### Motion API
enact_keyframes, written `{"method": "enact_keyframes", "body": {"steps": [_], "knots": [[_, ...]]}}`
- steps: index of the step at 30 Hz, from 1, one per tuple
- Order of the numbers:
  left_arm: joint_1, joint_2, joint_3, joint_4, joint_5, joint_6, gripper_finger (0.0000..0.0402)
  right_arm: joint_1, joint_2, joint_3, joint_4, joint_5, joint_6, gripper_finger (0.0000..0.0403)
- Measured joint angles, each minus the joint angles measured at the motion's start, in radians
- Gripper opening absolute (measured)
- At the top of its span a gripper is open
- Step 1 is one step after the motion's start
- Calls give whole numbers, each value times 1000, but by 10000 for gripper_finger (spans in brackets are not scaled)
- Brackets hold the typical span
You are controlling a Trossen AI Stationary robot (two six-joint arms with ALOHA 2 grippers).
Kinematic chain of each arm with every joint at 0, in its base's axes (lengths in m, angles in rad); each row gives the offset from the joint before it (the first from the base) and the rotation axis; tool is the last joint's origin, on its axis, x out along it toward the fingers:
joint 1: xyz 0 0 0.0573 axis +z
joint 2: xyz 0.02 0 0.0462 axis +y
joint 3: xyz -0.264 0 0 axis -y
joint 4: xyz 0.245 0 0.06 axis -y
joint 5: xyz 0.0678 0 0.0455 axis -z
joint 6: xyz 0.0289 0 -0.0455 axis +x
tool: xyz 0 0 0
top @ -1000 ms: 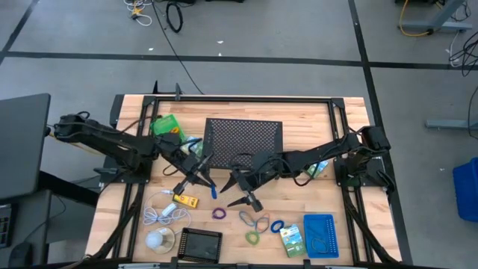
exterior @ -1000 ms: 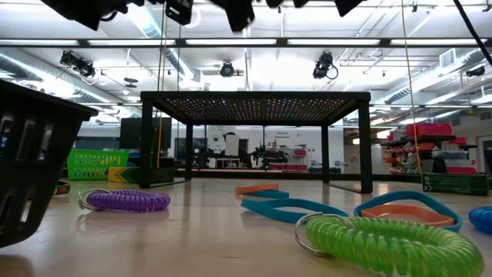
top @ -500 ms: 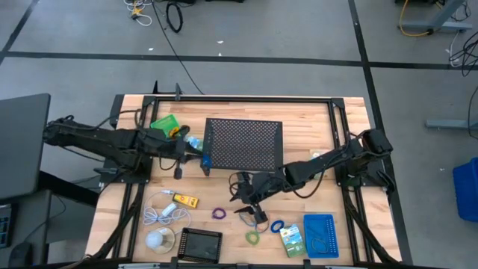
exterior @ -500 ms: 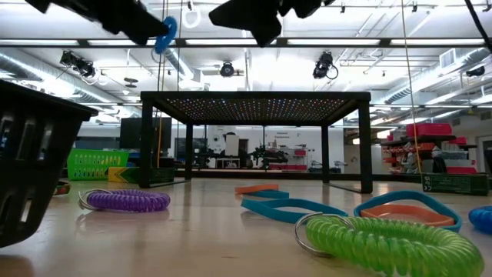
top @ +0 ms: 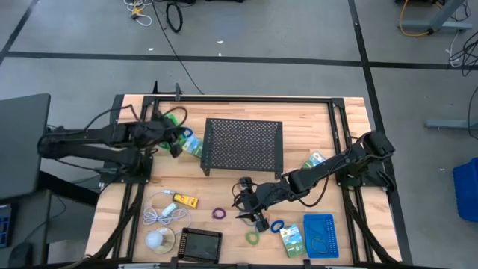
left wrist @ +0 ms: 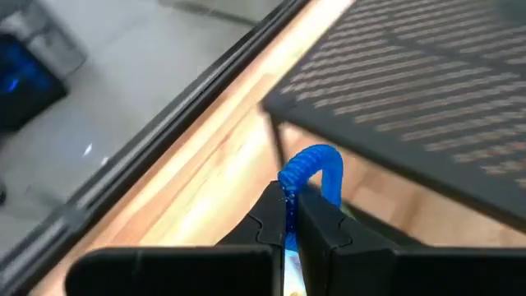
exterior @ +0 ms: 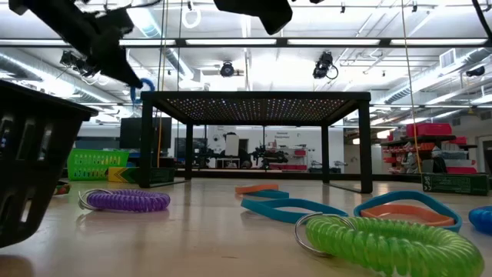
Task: Pick & Place Office Desk Supplies
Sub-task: Put the blue spring keychain into the green bin
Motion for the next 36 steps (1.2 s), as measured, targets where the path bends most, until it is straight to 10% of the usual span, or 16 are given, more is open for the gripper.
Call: {"method": "enact_keyframes", "body": {"steps": [23,36], "knots": [[491,424,0,-112,51,-95,13,0,0,0,-43,0,53,192],[495,453,0,-27,-28,-74,151,5,0,0,-47,0,57,192]]}}
